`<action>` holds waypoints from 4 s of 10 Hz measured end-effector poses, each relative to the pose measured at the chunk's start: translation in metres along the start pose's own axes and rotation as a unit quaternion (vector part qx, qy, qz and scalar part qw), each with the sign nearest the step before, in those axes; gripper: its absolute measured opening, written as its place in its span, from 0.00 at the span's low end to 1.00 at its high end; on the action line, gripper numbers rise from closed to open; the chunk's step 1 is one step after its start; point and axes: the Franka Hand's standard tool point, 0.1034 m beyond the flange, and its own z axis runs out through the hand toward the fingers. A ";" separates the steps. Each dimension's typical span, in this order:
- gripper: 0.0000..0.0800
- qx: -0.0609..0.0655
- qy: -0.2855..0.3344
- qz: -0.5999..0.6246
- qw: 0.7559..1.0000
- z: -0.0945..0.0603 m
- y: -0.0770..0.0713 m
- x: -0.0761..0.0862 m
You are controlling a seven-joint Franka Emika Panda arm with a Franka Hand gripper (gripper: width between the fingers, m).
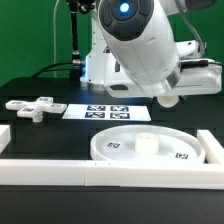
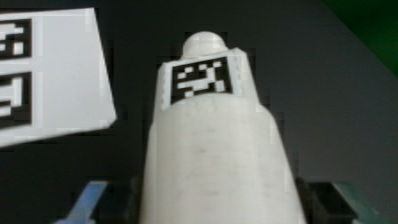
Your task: Assemble round table
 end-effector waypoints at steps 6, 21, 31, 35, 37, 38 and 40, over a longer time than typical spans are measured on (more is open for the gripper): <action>0.51 0.002 0.202 -0.044 0.978 -0.059 -0.001 0.006; 0.51 -0.118 0.552 -0.205 0.800 -0.108 0.003 0.028; 0.51 -0.119 0.541 -0.199 0.809 -0.095 0.015 0.037; 0.51 -0.121 0.539 -0.199 0.809 -0.089 0.016 0.042; 0.51 -0.122 0.556 -0.198 0.798 -0.092 0.017 0.044; 0.51 -0.122 0.555 -0.198 0.798 -0.092 0.017 0.044; 0.71 -0.120 0.555 -0.196 0.799 -0.091 0.017 0.044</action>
Offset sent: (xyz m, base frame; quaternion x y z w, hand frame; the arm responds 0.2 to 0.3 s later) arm 0.0254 -0.0301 0.0432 -0.0111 0.1823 -0.0522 0.9818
